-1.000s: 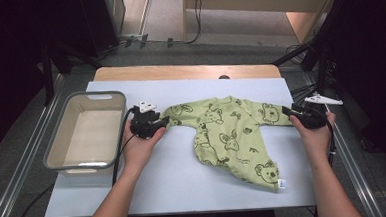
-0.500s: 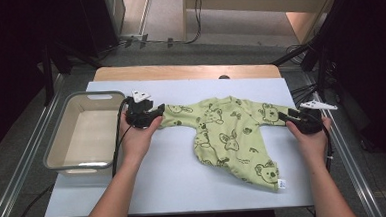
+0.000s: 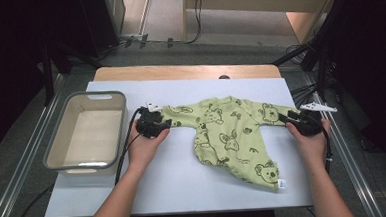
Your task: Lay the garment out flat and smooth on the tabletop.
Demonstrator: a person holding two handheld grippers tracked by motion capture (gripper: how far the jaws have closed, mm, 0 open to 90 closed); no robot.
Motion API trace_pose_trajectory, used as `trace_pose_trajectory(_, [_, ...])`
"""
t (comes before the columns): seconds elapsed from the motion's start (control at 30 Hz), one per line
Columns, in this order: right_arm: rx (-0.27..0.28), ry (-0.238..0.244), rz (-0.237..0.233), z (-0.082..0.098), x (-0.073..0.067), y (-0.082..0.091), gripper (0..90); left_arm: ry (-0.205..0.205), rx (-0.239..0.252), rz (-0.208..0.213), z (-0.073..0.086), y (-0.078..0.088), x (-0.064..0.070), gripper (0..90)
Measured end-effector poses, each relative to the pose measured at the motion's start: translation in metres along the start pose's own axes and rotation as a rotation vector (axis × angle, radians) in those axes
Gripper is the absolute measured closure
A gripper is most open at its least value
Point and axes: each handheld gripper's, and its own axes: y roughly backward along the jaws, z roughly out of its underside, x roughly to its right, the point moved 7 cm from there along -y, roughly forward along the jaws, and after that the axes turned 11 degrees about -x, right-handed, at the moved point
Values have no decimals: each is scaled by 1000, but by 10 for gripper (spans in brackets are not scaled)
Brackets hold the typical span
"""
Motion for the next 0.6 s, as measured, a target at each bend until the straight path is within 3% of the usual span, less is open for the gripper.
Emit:
trace_pose_trajectory(0.1, [3,16,-13,-9,-8,-3,540,2,-21,-7,3,-8,-3,557])
trace_pose_trajectory(0.23, [-6,51,-35,-23,-26,-15,546,-2,-13,-11,5,-13,-3,619])
trace_pose_trajectory(0.43, [-57,115,-76,-43,-61,-50,546,-25,-24,23,7,-11,-1,852])
trace_pose_trajectory(0.6, [-82,139,-116,-59,-87,-75,546,-26,-25,34,9,-9,-2,874])
